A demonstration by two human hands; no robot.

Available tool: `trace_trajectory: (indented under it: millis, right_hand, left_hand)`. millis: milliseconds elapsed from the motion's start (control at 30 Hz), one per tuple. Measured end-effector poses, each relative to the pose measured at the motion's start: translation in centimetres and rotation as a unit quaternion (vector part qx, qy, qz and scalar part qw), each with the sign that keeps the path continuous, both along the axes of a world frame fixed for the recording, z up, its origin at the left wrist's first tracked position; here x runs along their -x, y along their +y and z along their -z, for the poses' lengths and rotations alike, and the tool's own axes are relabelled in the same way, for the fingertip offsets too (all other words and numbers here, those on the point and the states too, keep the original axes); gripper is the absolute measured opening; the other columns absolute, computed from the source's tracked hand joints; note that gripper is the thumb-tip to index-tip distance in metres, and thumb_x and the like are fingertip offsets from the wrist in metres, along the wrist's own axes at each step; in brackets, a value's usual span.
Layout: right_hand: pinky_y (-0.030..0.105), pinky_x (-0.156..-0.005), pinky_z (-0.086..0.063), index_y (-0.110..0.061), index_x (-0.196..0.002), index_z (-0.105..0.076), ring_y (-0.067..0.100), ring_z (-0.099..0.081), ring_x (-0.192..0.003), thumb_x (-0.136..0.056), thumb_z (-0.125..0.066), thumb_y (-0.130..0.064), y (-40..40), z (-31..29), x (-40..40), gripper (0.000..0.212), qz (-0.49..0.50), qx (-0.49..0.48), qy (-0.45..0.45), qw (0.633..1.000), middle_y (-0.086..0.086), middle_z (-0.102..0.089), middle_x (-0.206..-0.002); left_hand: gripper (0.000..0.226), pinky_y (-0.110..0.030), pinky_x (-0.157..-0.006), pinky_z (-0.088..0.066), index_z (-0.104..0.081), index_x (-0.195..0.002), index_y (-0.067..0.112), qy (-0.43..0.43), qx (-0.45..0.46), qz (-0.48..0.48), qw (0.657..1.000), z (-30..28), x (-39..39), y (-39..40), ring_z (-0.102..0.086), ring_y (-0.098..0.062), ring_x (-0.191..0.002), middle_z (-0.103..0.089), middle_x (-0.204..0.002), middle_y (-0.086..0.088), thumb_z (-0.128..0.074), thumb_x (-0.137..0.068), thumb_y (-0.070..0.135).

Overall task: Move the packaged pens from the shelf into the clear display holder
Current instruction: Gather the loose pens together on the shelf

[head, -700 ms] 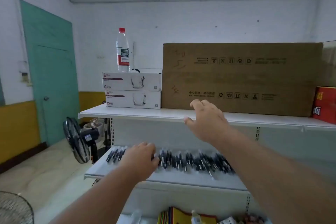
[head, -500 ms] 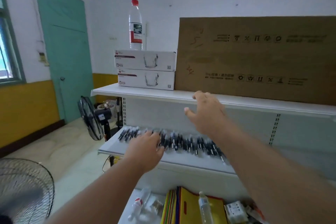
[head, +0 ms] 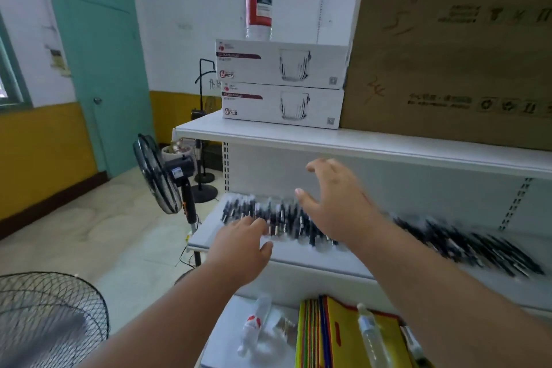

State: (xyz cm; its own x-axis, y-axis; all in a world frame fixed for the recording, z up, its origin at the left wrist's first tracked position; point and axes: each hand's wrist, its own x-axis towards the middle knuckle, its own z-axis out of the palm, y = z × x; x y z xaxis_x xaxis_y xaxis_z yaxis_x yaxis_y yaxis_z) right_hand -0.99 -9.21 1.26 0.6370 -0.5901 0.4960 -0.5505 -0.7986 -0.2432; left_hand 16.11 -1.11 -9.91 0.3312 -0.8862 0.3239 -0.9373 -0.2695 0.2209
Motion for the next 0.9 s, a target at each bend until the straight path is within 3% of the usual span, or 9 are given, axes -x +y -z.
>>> trace_trajectory:
  millis: [167,300,467,667,900]
  right_hand:
    - [0.033,-0.107,-0.035,-0.022,-0.139,-0.040,0.015,-0.039,-0.126,-0.096,-0.050,-0.045,-2.3,1.6,-0.6,0.050,0.009,-0.032,0.021,0.999,-0.003,-0.045,-0.136]
    - [0.033,-0.103,-0.037,-0.023,-0.136,-0.042,0.019,-0.042,-0.123,-0.095,-0.051,-0.047,-5.5,3.7,-0.7,0.048,0.039,-0.039,0.029,0.998,0.000,-0.046,-0.135]
    - [0.036,-0.105,-0.037,-0.022,-0.138,-0.038,0.021,-0.040,-0.128,-0.096,-0.048,-0.049,-10.8,5.7,-1.2,0.050,0.038,-0.065,0.063,0.995,0.001,-0.041,-0.140]
    - [0.035,-0.097,-0.043,-0.017,-0.130,-0.049,0.025,-0.051,-0.115,-0.093,-0.056,-0.044,-15.8,9.0,-3.7,0.046,0.031,-0.069,0.034,0.997,0.006,-0.054,-0.126]
    - [0.036,-0.096,-0.043,-0.017,-0.129,-0.049,0.025,-0.051,-0.115,-0.093,-0.055,-0.045,-18.2,10.6,-6.9,0.046,0.045,-0.086,0.036,0.995,0.006,-0.054,-0.126]
  left_hand:
    - [0.034,-0.034,-0.093,-0.044,-0.052,-0.124,0.029,0.019,-0.011,0.007,1.000,1.1,-2.6,-3.7,-0.051,-0.019,-0.114,-0.055,-0.125,0.005,-0.045,-0.096,0.048]
    - [0.029,-0.032,-0.088,-0.044,-0.055,-0.119,0.028,0.037,-0.004,0.005,0.999,2.7,-3.1,-7.4,-0.052,-0.021,-0.112,-0.057,-0.122,0.004,-0.046,-0.096,0.044]
    - [0.035,-0.033,-0.094,-0.041,-0.054,-0.125,0.030,0.032,-0.029,-0.012,0.999,4.8,-3.8,-10.8,-0.051,-0.020,-0.117,-0.056,-0.128,0.006,-0.046,-0.096,0.047]
    - [0.033,-0.034,-0.091,-0.040,-0.056,-0.123,0.028,0.029,-0.018,-0.041,0.999,6.4,-5.4,-13.5,-0.052,-0.022,-0.115,-0.059,-0.123,0.003,-0.049,-0.095,0.044]
    - [0.040,-0.038,-0.103,-0.038,-0.057,-0.128,0.027,0.031,-0.010,-0.039,0.999,7.6,-8.6,-14.3,-0.047,-0.023,-0.125,-0.058,-0.131,0.003,-0.052,-0.094,0.048]
